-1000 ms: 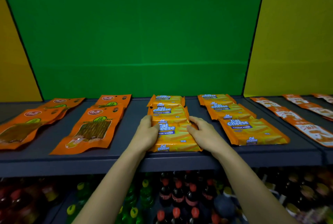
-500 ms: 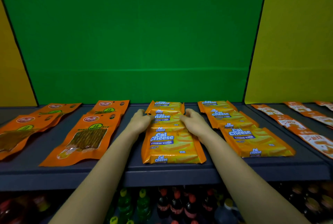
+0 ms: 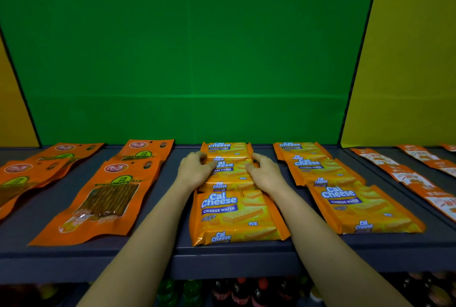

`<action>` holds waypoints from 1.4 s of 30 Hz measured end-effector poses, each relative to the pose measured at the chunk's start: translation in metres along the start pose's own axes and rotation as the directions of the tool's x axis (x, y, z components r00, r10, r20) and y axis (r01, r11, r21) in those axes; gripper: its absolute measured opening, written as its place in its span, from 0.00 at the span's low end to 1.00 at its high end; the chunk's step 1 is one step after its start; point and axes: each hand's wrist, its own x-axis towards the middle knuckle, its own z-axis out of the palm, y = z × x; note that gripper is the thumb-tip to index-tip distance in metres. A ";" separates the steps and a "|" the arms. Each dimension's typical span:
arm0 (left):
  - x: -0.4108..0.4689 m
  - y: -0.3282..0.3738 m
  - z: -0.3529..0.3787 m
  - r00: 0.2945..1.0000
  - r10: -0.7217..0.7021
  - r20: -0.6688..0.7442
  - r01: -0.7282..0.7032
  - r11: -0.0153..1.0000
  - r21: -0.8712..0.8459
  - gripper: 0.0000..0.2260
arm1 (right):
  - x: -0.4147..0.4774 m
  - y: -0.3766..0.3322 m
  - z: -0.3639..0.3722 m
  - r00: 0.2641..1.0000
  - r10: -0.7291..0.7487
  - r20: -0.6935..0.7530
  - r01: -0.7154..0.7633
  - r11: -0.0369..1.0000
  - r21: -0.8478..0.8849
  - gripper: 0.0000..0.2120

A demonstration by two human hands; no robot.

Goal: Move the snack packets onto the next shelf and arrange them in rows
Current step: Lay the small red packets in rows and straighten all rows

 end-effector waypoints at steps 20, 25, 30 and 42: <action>-0.062 -0.025 -0.078 0.924 0.181 -0.336 -0.187 0.982 0.013 0.10 | -0.033 -0.034 -0.024 0.955 -0.295 -0.028 0.291 0.952 -0.095 0.18; -0.086 -0.075 -0.125 0.941 0.079 -0.330 -0.065 0.997 0.052 0.10 | -0.064 -0.084 -0.004 0.894 -0.445 0.053 0.447 0.878 -0.171 0.17; -0.094 -0.118 -0.156 0.970 -0.017 -0.243 0.035 0.997 0.070 0.16 | -0.078 -0.127 0.036 0.904 -0.405 0.135 0.427 0.862 -0.274 0.17; -0.058 -0.145 -0.167 0.993 -0.060 0.103 0.061 0.998 -0.013 0.21 | -0.085 -0.148 0.135 0.988 0.024 0.153 0.004 0.983 -0.184 0.23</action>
